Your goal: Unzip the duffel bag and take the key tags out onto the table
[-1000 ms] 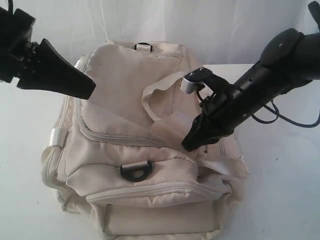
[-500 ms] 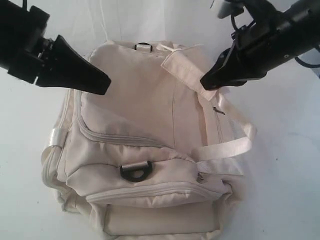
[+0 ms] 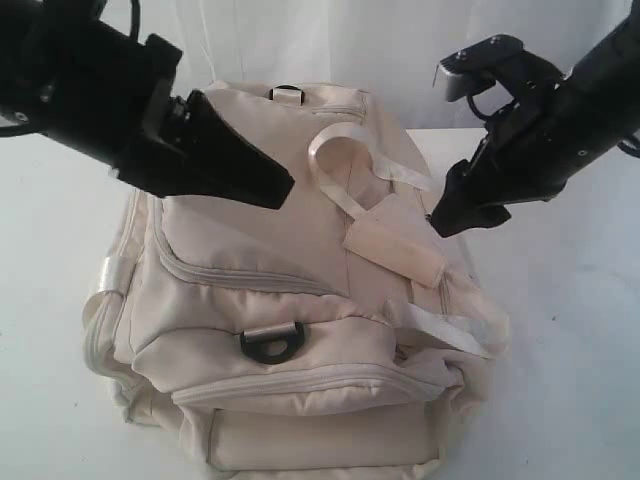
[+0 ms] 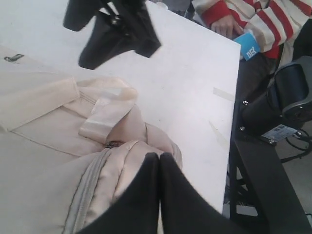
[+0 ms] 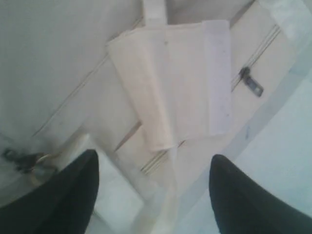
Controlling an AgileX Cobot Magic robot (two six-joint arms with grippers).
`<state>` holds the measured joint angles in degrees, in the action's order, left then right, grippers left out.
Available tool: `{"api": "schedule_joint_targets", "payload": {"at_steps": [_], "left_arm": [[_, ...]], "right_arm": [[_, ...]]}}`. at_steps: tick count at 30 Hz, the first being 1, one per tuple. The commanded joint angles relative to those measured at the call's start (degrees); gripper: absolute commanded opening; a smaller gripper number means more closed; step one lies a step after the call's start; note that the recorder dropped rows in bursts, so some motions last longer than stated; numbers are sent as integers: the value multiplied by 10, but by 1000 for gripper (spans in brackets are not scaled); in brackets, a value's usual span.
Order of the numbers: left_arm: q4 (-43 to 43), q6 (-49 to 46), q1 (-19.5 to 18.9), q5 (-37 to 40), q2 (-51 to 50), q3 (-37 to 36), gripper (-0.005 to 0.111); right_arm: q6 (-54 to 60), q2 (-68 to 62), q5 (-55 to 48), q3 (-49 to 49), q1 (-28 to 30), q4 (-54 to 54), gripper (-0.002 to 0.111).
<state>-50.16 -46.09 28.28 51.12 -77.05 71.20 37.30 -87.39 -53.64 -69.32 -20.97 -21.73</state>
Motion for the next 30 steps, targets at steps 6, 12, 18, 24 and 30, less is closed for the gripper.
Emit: {"api": "schedule_joint_targets", "payload": {"at_steps": [6,12,18,24,30], "left_arm": [[108,132,18,71,-88,122,0],[143,159,18,180,-125,192,0],[136,159,18,187,-126,192,0],[130,159,18,187,-126,192,0],[129,159,18,187,-126,192,0]], "right_arm": [[35,55,-124,51,4,-137,59],[56,32,-25,106,4,-122,59],[136,-12,14,121,1,-121,59],[170,-45,19,121,-28,-119,59],[170,-70,61,121,-57,-76,59]]}}
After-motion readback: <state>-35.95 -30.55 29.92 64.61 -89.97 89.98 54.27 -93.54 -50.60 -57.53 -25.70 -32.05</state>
